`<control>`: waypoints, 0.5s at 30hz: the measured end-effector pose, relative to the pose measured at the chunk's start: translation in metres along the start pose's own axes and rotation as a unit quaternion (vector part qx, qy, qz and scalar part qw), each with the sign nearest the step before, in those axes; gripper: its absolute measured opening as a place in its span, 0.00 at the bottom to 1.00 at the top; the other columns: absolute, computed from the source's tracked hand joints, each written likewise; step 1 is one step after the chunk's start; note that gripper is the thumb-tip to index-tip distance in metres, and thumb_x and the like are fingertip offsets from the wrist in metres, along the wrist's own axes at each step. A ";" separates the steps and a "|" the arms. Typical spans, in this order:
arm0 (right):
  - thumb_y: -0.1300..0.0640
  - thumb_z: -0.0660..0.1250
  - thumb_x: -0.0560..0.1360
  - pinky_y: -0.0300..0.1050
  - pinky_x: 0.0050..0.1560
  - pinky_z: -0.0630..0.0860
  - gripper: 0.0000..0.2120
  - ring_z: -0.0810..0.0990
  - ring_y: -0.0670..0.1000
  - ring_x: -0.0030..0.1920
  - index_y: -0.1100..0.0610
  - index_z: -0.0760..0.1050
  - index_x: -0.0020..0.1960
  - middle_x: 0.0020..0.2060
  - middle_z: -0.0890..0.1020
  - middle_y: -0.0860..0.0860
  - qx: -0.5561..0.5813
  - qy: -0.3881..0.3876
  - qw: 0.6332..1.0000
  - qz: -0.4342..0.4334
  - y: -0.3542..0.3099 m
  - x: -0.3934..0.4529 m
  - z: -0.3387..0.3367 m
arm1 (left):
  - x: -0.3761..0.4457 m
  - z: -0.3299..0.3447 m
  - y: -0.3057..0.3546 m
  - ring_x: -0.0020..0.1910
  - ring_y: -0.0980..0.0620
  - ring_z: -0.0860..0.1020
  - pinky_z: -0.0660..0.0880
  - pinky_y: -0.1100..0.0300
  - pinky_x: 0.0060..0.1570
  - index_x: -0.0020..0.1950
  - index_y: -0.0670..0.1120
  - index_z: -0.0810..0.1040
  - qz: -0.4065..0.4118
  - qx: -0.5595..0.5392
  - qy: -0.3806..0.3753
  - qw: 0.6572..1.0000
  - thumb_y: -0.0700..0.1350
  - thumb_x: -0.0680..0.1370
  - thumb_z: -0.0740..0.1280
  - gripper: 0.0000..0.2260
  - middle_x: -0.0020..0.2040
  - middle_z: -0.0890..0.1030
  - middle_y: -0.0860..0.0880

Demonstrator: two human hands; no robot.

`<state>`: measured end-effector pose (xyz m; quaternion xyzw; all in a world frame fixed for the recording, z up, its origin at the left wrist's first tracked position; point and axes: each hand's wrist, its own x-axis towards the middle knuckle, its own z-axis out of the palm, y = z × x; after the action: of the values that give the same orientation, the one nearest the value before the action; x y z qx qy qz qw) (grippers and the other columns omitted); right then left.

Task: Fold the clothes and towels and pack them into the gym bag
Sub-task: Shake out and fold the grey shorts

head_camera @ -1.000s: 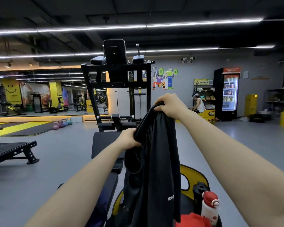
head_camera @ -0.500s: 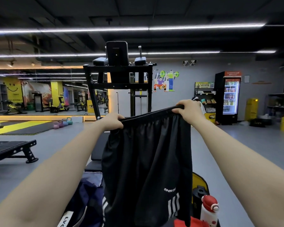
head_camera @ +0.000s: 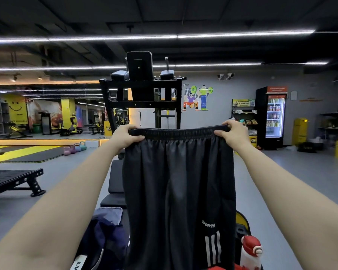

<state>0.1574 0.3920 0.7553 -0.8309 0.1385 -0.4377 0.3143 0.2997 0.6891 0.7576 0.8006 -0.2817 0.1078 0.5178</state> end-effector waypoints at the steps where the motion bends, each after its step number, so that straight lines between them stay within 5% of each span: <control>1: 0.55 0.72 0.73 0.43 0.48 0.67 0.11 0.72 0.51 0.48 0.58 0.79 0.53 0.47 0.79 0.53 -0.004 0.008 1.000 -0.002 0.002 0.000 -0.001 | 0.000 0.000 -0.001 0.52 0.46 0.77 0.75 0.51 0.57 0.54 0.45 0.77 -0.003 -0.031 -0.004 0.999 0.40 0.73 0.73 0.11 0.51 0.79 0.44; 9: 0.59 0.69 0.76 0.42 0.50 0.67 0.10 0.74 0.55 0.52 0.54 0.76 0.57 0.53 0.79 0.56 -0.032 -0.031 0.998 -0.034 0.006 -0.006 -0.005 | -0.003 0.001 0.005 0.47 0.51 0.80 0.77 0.63 0.39 0.57 0.43 0.77 -0.035 -0.149 -0.044 0.987 0.38 0.73 0.72 0.14 0.50 0.81 0.45; 12: 0.63 0.62 0.79 0.39 0.52 0.63 0.12 0.70 0.44 0.48 0.51 0.73 0.60 0.45 0.72 0.43 -0.035 -0.108 0.990 -0.085 0.004 -0.015 -0.008 | -0.003 0.000 0.004 0.47 0.50 0.80 0.77 0.62 0.39 0.52 0.45 0.78 -0.044 -0.159 -0.039 0.986 0.37 0.73 0.71 0.09 0.49 0.81 0.46; 15: 0.66 0.60 0.79 0.30 0.51 0.58 0.13 0.67 0.40 0.45 0.54 0.76 0.60 0.48 0.75 0.45 -0.032 -0.132 0.984 -0.112 0.003 -0.019 -0.007 | -0.006 0.002 0.003 0.43 0.52 0.79 0.77 0.65 0.33 0.48 0.46 0.77 -0.045 -0.171 -0.024 0.984 0.36 0.74 0.70 0.07 0.45 0.80 0.47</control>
<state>0.1407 0.3965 0.7436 -0.9014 0.0156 -0.3519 0.2518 0.2932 0.6886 0.7567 0.7145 -0.2723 0.0152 0.6443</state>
